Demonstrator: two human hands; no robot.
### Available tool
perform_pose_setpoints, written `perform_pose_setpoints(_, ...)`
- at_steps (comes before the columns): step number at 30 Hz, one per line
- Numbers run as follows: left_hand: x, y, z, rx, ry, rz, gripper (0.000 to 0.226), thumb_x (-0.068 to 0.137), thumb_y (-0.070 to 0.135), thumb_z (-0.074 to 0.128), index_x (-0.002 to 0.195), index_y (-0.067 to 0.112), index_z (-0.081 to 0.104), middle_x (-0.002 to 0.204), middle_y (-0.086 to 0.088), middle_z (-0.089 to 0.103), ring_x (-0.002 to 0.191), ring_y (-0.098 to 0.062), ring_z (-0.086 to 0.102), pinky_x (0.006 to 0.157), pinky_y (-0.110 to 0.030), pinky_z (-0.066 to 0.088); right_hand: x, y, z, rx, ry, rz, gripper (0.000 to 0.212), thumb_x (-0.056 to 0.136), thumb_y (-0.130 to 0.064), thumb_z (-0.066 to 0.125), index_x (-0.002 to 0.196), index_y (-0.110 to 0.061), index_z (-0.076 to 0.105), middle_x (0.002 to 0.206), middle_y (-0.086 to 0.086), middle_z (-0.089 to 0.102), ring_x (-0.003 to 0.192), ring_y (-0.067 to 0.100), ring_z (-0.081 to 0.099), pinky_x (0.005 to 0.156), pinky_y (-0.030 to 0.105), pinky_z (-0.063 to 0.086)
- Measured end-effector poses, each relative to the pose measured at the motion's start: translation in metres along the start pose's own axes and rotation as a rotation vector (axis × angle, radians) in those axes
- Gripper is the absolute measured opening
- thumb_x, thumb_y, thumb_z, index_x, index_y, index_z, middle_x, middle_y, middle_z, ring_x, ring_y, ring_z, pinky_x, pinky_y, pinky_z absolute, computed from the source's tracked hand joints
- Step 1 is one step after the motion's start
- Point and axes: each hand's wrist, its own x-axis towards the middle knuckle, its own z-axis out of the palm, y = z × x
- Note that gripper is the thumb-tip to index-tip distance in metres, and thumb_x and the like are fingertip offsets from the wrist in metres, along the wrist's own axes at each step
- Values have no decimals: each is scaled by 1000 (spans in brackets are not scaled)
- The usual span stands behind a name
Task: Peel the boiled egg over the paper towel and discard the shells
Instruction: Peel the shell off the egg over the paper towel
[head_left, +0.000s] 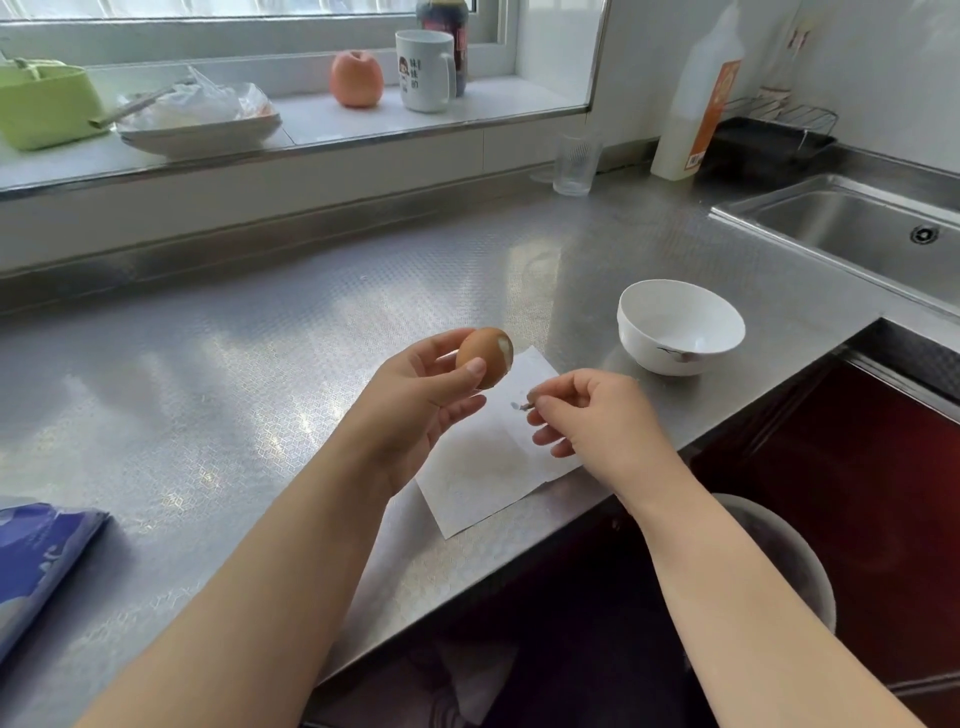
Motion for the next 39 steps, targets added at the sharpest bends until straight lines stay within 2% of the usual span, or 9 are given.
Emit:
perform_pose_setpoints(3, 1, 1, -2, -17, -7, -6, 38, 92, -2, 61, 128, 11, 62, 120, -13, 70, 103, -18, 69, 83, -26, 55, 4, 0, 0, -221, -76, -37, 26, 87, -7, 57, 98, -28, 69, 94, -11, 70, 70, 3, 62, 70, 24, 48)
perform_pose_setpoints(6, 1, 1, -2, -20, -22, -6, 38, 91, -3, 62, 127, 10, 64, 119, -13, 72, 105, -19, 71, 86, -27, 56, 8, -8, 0, -161, 55, -123, 22, 89, -16, 58, 101, -32, 68, 96, -17, 68, 85, 6, 64, 83, 34, 54)
perform_pose_setpoints(8, 2, 1, -2, -18, -34, -4, 39, 90, -4, 63, 127, 10, 64, 120, -14, 72, 107, -20, 71, 88, -28, 56, 9, -15, 2, -39, 132, -173, 8, 87, -29, 66, 95, -28, 68, 89, -12, 70, 85, 11, 67, 78, 37, 57)
perform_pose_setpoints(10, 2, 0, -1, -27, -48, -5, 41, 90, -4, 63, 128, 11, 63, 119, -14, 73, 108, -22, 72, 89, -28, 56, 9, -18, 7, 4, 125, -195, 14, 84, -35, 70, 92, -24, 69, 86, -8, 71, 82, 10, 67, 74, 36, 58)
perform_pose_setpoints(14, 1, 0, 0, -14, -42, -2, 43, 87, -5, 66, 127, 12, 64, 117, -14, 74, 106, -23, 73, 87, -28, 57, 11, -16, 11, 15, 122, -201, 9, 83, -32, 71, 88, -24, 69, 80, -9, 72, 78, 5, 67, 75, 34, 58)
perform_pose_setpoints(26, -1, -3, 5, -20, -48, -10, 40, 86, -5, 67, 123, 11, 66, 114, -14, 75, 105, -24, 73, 81, -24, 59, 9, 4, 18, -486, 472, -662, 14, 89, -17, 63, 80, -8, 67, 74, 3, 67, 64, 19, 59, 59, 24, 39)
perform_pose_setpoints(31, 1, -3, 3, -86, -58, -51, 38, 89, -5, 62, 126, 7, 65, 118, -18, 73, 110, -26, 71, 85, -26, 59, 6, 6, 19, -399, 460, -660, 12, 91, -15, 62, 85, -7, 67, 75, 2, 69, 66, 17, 61, 62, 26, 45)
perform_pose_setpoints(35, 1, 0, 0, -166, -38, -54, 38, 92, -5, 59, 128, 6, 63, 123, -21, 70, 115, -29, 68, 90, -28, 58, 2, 7, 17, -230, 318, -478, 13, 94, -21, 56, 88, -14, 66, 78, -3, 70, 74, 17, 68, 70, 40, 55)
perform_pose_setpoints(39, 1, 2, -1, -211, -19, -61, 38, 93, -7, 55, 129, 5, 61, 126, -23, 68, 117, -31, 67, 91, -29, 57, -2, 7, 12, -185, 190, -329, 13, 94, -23, 56, 87, -17, 65, 76, -5, 69, 70, 10, 67, 72, 41, 56)
